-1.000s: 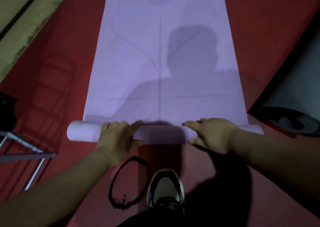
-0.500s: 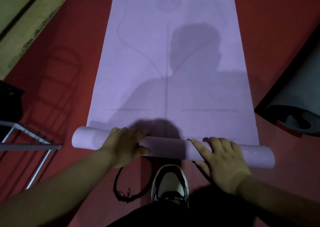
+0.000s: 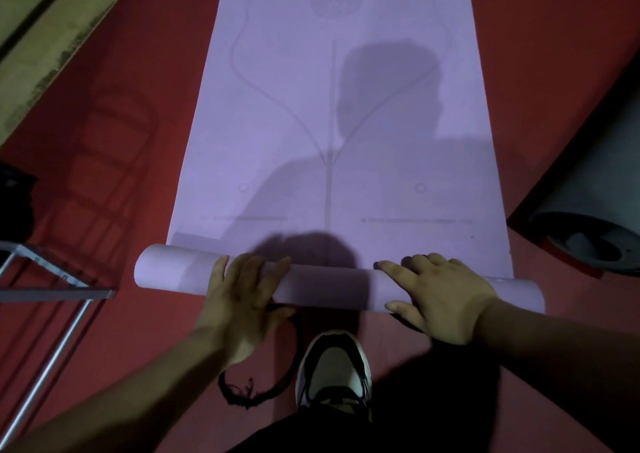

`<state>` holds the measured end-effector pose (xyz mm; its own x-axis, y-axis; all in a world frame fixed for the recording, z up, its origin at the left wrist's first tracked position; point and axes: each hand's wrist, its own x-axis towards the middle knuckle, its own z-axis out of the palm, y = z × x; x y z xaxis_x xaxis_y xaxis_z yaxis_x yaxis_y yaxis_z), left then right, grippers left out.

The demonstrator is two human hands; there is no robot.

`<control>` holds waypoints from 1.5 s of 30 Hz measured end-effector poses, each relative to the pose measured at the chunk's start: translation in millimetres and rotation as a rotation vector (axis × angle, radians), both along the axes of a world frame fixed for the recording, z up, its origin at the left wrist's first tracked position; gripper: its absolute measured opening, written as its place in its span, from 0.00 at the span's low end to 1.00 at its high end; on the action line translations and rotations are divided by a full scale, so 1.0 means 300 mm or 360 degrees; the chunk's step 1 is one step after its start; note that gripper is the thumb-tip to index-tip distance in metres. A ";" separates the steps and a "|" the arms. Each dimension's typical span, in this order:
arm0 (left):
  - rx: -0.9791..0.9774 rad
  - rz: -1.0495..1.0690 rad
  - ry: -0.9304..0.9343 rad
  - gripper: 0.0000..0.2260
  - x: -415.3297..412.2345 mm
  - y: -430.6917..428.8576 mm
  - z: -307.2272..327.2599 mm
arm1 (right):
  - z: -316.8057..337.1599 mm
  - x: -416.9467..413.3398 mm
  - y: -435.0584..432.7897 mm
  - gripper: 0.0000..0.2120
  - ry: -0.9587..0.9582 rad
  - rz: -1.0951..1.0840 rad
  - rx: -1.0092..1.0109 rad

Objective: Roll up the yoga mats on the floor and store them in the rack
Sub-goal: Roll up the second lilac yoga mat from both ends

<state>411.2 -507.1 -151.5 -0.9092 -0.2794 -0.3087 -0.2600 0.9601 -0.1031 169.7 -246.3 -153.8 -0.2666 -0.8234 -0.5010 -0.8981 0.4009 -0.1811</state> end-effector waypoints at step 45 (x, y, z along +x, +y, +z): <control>0.0171 0.0020 -0.0121 0.35 -0.263 -0.160 0.052 | -0.009 -0.041 -0.041 0.31 0.0352 -0.0043 -0.0294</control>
<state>332.3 -555.0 -136.0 -0.8789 -0.2520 -0.4051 -0.2672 0.9634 -0.0197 157.3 -258.7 -156.6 -0.3758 -0.8863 -0.2706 -0.9133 0.4037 -0.0542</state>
